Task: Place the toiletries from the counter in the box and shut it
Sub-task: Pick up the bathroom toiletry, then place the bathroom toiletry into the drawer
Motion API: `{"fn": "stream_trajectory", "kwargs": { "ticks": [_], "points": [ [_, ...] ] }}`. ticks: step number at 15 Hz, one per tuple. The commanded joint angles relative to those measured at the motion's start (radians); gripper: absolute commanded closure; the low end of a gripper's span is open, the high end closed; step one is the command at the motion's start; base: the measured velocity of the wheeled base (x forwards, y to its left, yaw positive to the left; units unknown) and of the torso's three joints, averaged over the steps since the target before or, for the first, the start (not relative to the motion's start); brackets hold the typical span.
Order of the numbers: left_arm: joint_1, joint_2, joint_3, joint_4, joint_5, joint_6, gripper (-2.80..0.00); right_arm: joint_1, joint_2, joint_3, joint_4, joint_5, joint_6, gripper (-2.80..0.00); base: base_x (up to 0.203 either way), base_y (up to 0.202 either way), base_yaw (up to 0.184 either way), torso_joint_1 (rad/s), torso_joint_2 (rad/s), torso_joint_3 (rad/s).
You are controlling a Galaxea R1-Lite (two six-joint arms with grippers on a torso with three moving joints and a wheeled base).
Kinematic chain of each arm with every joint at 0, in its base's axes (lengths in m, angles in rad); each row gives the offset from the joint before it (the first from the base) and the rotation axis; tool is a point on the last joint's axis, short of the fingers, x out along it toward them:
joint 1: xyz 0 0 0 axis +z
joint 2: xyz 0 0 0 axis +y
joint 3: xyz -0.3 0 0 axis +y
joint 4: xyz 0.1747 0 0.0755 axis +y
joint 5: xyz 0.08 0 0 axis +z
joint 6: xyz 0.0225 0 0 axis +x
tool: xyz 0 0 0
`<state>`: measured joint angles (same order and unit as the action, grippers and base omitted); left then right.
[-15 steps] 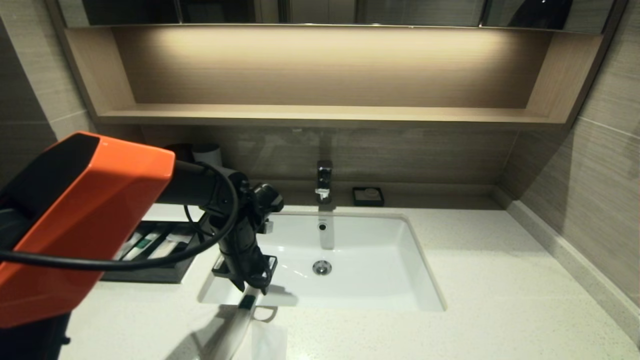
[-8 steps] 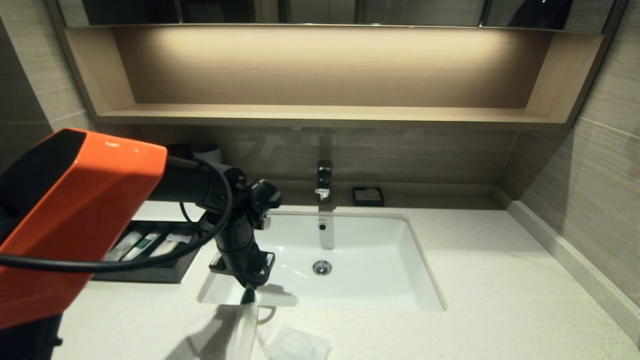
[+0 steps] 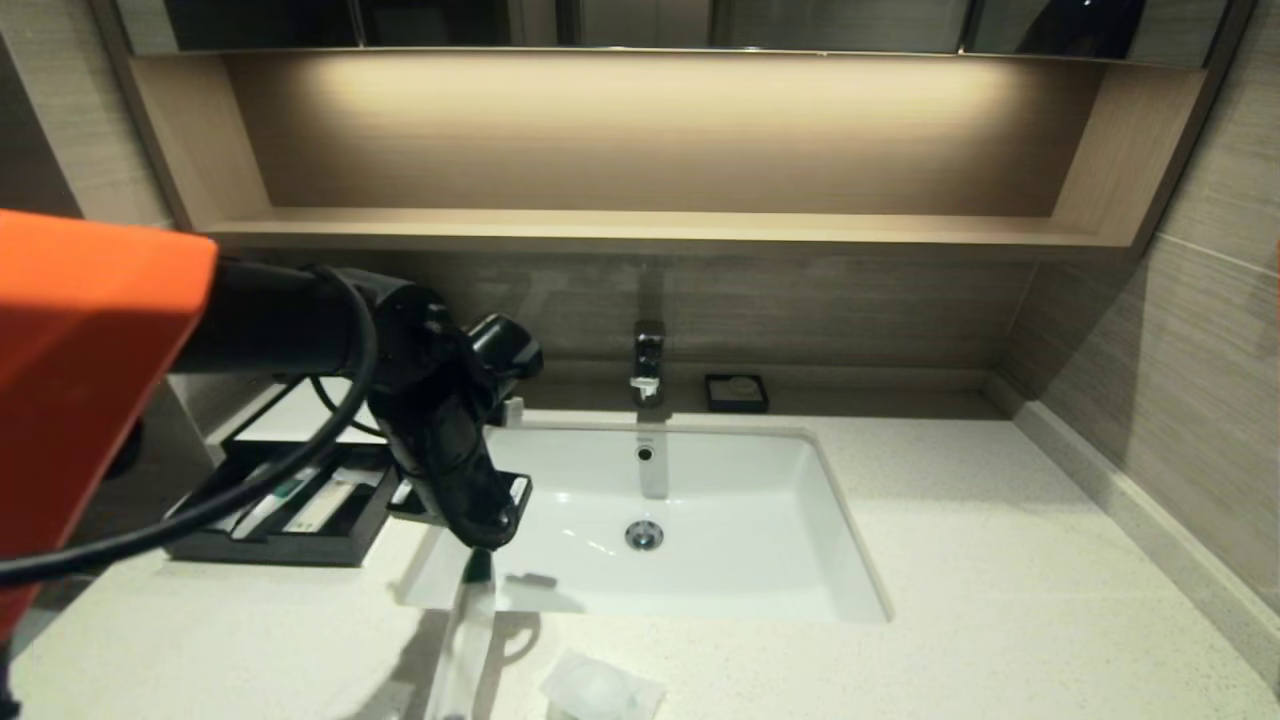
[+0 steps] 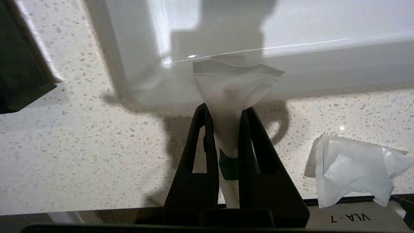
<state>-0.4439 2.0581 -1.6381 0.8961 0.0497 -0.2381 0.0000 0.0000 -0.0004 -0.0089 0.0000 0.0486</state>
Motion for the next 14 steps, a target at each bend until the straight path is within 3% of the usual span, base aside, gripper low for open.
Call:
{"fn": "stream_trajectory", "kwargs": {
  "ticks": [1,6,9,14],
  "points": [
    [0.017,-0.076,0.001,0.016,0.028,0.003,0.0,0.0,0.002,0.0,0.0,0.0,0.0,0.0,0.0,0.0,0.0,0.0,0.0,0.0],
    [0.119,-0.141,0.002,0.032,0.05,0.03,0.0,0.0,0.002,0.0,0.0,0.0,0.0,0.0,0.0,0.0,0.0,0.0,0.0,0.0],
    [0.201,-0.161,0.005,0.031,0.088,0.099,0.0,0.0,0.002,-0.001,0.0,0.0,0.0,0.0,0.0,0.0,0.0,0.0,0.0,0.0],
    [0.357,-0.156,0.0,0.0,0.095,0.23,0.0,0.0,0.002,-0.001,0.0,0.0,0.0,0.0,0.0,0.0,0.0,0.0,0.0,0.0]
  ]
}}
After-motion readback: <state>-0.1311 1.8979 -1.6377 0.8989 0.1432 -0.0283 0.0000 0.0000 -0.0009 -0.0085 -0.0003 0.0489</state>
